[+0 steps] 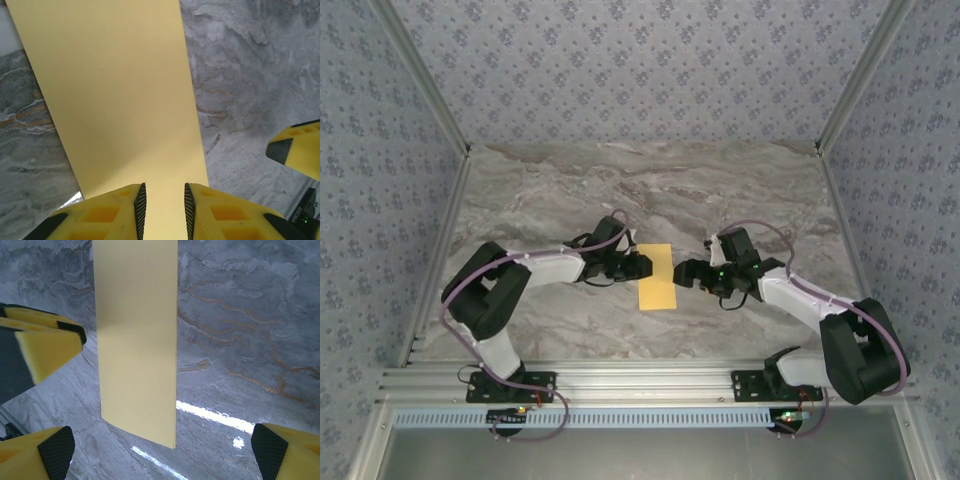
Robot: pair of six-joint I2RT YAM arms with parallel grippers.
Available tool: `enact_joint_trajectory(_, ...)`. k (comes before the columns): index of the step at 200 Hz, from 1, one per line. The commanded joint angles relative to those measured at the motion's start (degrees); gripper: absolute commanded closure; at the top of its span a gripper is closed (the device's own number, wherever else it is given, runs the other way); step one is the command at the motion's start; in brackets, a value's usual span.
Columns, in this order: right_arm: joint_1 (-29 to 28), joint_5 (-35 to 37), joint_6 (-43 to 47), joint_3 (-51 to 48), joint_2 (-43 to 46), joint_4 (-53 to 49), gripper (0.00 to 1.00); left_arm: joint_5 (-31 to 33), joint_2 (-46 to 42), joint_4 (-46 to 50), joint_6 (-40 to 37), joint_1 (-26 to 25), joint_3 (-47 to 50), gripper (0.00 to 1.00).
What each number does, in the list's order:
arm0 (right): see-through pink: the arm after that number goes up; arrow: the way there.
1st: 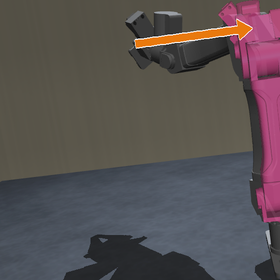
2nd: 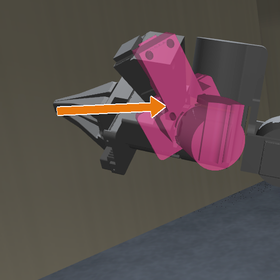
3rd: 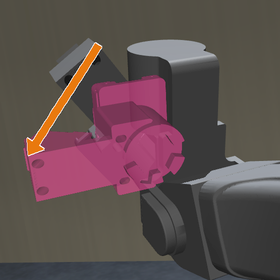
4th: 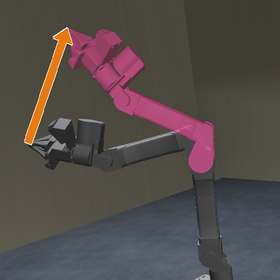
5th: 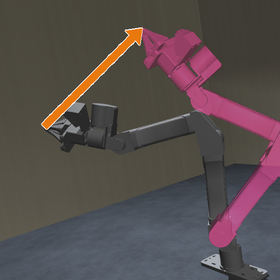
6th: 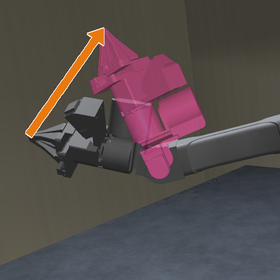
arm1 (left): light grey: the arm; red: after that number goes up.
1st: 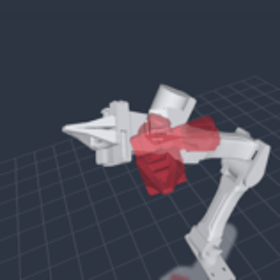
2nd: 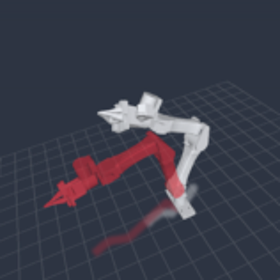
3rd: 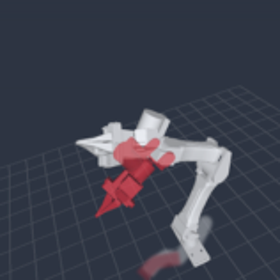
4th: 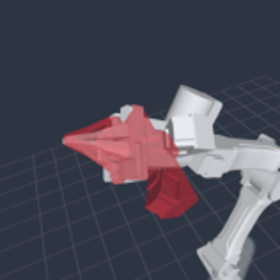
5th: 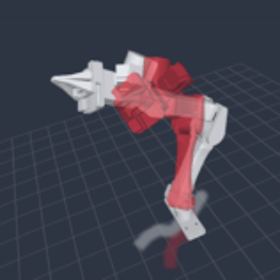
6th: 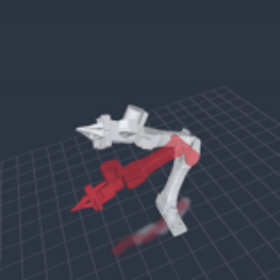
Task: Fold a paper plane with a square sheet of paper (fold left side to right side)
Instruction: Fold the triangle a second time at the center of the table.
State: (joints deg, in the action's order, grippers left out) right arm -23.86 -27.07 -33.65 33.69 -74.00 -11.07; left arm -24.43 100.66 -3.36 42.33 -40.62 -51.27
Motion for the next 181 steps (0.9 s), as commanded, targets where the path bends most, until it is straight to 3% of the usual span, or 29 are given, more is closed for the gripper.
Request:
enact_joint_trajectory(1,0.4,-0.9,1.0,-0.8,1.1,-0.8,0.05,0.6,1.7,-0.4,0.6,-0.5,-1.6,0.73)
enact_joint_trajectory(91,0.2,-7.5,-0.1,0.0,-2.5,2.2,0.09,4.3,2.7,3.1,-0.2,-0.9,0.1,0.76)
enact_joint_trajectory(181,-2.1,-8.7,-4.6,3.0,-9.0,3.6,0.16,6.0,2.7,4.0,-0.7,-1.5,1.3,0.79)
